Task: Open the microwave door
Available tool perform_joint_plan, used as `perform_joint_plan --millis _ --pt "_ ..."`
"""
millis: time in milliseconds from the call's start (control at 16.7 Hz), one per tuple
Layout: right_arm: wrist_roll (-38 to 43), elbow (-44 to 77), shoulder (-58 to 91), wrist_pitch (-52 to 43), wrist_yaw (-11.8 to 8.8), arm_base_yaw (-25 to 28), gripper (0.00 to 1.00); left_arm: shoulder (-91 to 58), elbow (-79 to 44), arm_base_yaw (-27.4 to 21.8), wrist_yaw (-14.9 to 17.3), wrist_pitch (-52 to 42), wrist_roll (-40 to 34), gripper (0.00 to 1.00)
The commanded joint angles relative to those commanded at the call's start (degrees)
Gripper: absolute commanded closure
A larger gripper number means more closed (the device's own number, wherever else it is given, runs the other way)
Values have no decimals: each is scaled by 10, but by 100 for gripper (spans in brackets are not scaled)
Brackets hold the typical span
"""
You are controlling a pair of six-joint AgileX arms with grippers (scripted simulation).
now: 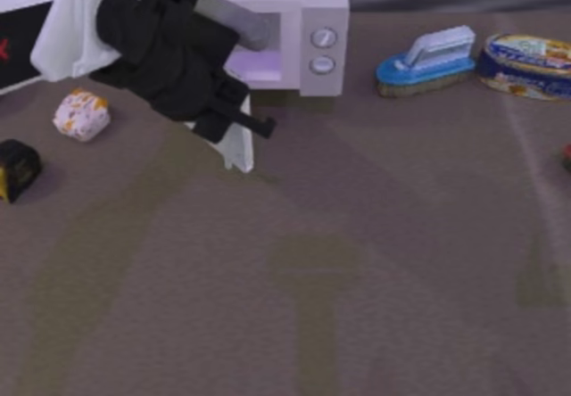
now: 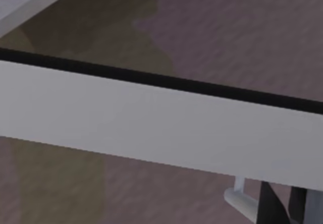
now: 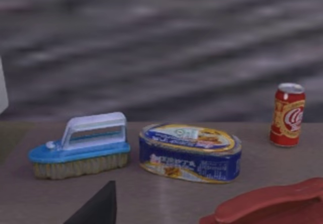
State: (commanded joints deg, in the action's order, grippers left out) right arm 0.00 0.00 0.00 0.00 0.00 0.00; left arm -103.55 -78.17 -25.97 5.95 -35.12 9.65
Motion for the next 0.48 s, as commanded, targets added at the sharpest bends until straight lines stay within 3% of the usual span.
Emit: perform_joint_plan --millis 480 --pt "0 0 0 0 0 0 0 24 30 35 44 -12 88 100"
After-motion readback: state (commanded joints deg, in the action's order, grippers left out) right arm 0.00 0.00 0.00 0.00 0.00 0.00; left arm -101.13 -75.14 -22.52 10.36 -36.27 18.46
